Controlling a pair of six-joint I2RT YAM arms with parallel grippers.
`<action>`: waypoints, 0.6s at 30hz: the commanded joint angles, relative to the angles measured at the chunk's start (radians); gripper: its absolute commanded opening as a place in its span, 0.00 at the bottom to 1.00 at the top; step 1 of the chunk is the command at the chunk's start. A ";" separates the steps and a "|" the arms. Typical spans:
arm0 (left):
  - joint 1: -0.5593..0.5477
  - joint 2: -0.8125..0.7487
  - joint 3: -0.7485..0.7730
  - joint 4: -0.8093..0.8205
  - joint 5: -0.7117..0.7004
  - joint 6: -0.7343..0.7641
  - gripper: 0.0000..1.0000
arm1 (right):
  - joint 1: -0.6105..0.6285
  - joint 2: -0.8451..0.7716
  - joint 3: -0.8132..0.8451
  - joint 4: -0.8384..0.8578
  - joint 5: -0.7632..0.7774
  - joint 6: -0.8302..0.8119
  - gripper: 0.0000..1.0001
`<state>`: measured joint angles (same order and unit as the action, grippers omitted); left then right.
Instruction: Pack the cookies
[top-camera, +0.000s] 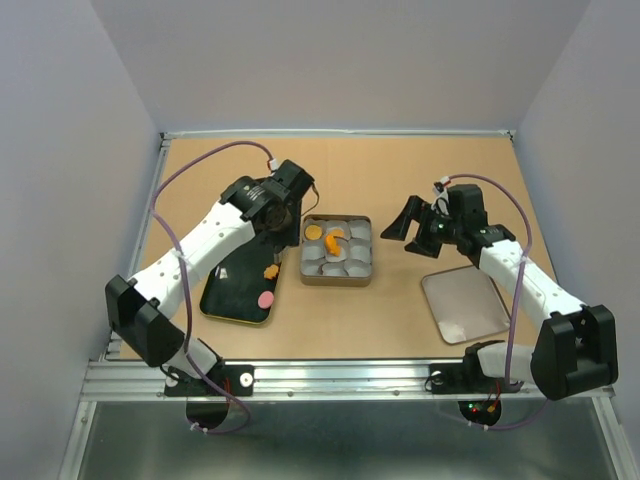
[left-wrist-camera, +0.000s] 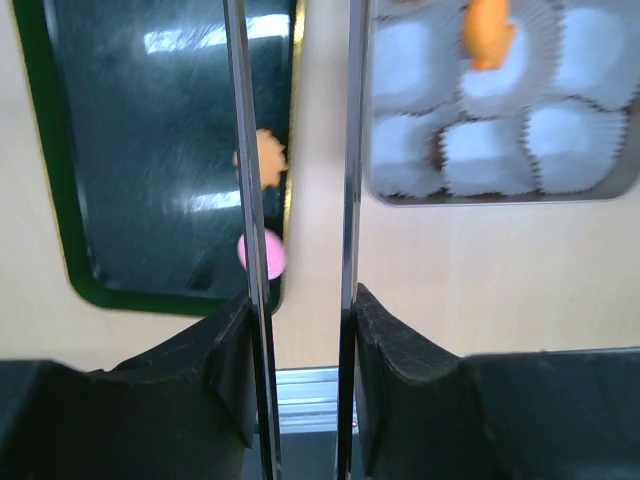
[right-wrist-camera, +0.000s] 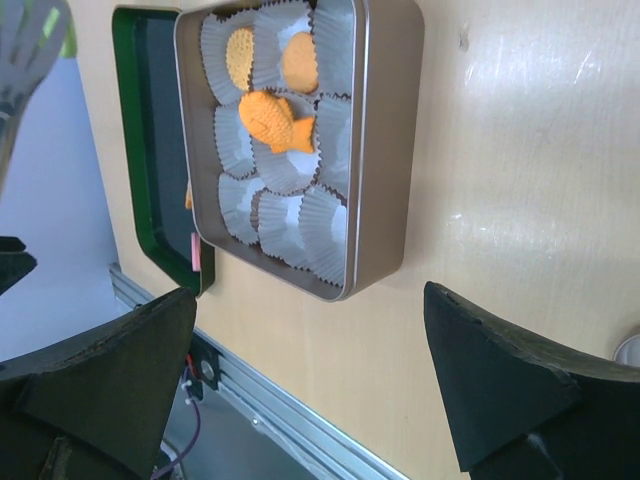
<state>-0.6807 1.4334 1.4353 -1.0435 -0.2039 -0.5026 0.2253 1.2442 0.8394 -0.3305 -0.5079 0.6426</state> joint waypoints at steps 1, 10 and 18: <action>-0.062 0.079 0.161 -0.033 -0.016 0.030 0.40 | -0.006 -0.003 0.092 0.018 0.061 -0.023 1.00; -0.189 0.217 0.228 0.086 0.104 0.039 0.41 | -0.021 -0.092 0.113 -0.054 0.298 0.005 1.00; -0.246 0.298 0.249 0.146 0.136 0.047 0.40 | -0.023 -0.083 0.086 -0.065 0.286 0.011 1.00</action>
<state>-0.9115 1.7340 1.6344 -0.9455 -0.0891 -0.4744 0.2096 1.1534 0.9009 -0.3866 -0.2417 0.6514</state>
